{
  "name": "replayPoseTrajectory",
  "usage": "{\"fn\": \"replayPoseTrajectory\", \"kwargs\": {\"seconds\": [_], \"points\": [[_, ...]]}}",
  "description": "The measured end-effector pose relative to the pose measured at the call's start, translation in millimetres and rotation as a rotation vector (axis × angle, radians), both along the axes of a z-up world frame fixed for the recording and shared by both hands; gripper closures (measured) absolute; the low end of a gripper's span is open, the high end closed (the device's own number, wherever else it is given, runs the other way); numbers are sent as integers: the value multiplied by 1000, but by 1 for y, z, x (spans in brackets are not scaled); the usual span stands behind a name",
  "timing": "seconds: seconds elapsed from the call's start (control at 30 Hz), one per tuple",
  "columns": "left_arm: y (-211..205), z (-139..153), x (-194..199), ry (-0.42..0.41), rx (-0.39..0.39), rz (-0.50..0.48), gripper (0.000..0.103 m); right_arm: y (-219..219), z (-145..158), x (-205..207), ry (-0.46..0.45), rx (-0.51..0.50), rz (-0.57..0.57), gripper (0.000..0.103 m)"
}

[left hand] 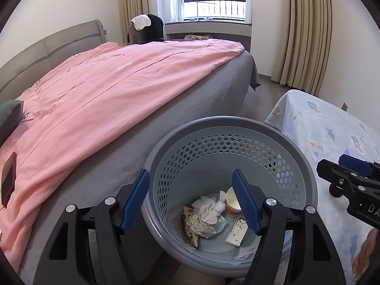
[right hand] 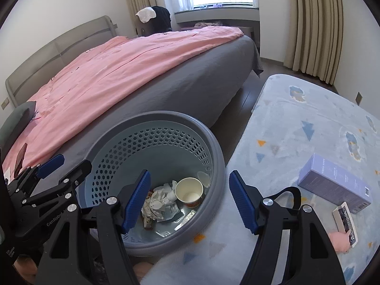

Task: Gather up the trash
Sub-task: 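Move both tools back toward the pink pig and card deck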

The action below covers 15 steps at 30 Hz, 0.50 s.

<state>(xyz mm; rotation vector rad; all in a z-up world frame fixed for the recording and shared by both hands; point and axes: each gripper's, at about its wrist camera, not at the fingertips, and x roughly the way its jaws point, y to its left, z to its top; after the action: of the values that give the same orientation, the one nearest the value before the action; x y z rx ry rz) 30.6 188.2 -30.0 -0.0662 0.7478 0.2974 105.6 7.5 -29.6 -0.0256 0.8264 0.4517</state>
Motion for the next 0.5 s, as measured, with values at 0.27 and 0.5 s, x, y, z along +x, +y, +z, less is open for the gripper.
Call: {"fn": "replayPoseTrajectory", "kwargs": {"seconds": [0.27,0.5], "points": [[-15,6,-3,-17,6,-30,34,-28,6,-13,-19,4,-61,32],[-37,13,-6,-28,-13,-85,34,-64,7,-28,-17,13,-136,32]]}}
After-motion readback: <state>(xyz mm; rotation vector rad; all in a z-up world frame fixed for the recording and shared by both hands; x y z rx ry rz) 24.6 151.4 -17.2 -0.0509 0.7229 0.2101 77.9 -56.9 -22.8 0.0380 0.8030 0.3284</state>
